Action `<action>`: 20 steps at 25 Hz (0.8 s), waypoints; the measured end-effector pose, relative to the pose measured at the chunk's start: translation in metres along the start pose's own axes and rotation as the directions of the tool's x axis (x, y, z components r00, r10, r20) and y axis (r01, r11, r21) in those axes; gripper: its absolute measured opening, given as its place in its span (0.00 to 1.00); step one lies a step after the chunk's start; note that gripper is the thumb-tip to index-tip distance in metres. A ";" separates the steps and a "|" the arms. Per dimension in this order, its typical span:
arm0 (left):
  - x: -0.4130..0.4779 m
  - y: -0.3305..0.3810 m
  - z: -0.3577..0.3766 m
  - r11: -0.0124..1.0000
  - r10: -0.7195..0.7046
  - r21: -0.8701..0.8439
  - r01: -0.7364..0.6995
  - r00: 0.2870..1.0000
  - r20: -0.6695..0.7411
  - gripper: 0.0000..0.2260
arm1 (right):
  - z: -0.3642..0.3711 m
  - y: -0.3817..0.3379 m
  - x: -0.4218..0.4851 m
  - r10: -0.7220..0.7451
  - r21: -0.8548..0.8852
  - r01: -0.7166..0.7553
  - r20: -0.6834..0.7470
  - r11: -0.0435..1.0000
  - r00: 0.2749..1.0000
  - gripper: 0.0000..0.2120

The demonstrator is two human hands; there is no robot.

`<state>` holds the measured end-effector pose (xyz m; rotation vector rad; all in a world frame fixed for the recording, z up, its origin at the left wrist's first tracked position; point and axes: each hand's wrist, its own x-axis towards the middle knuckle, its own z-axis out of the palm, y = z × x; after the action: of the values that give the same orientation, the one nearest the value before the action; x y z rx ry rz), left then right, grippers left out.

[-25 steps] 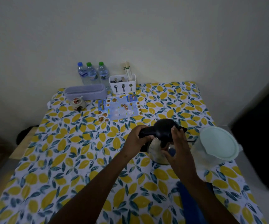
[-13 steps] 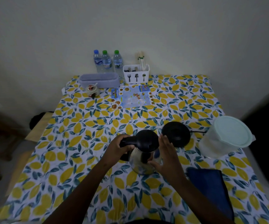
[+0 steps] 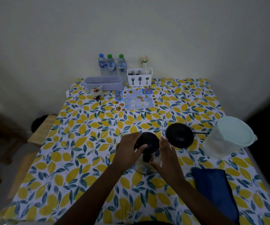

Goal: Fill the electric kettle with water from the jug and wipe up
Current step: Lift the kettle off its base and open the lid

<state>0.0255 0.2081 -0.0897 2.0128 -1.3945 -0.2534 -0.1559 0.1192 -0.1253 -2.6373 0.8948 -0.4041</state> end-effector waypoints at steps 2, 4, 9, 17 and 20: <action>0.008 0.016 0.007 0.995 0.014 0.098 -0.018 0.999 0.041 0.30 | -0.002 -0.001 -0.001 -0.001 -0.053 0.002 0.021 0.999 1.000 0.42; 0.013 0.025 0.016 0.983 -0.038 0.183 0.019 0.994 0.103 0.33 | -0.002 0.001 -0.001 -0.006 -0.118 0.011 0.044 0.993 0.999 0.42; 0.011 0.030 0.027 0.964 -0.033 0.265 0.030 0.999 0.007 0.27 | 0.002 0.005 0.000 0.019 -0.084 -0.014 0.059 0.996 0.998 0.42; 0.007 0.038 0.014 0.959 -0.171 -0.246 0.140 0.979 -0.110 0.19 | 0.008 0.011 -0.001 -0.010 0.033 0.010 0.009 0.999 1.000 0.42; 0.000 0.034 -0.003 0.869 -0.317 -0.452 0.202 0.928 -0.195 0.17 | 0.009 0.012 -0.002 -0.007 0.023 0.006 0.007 1.000 1.000 0.42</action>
<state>0.0008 0.2026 -0.0663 1.7814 -0.8100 -0.3602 -0.1604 0.1135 -0.1380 -2.6200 0.8745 -0.4033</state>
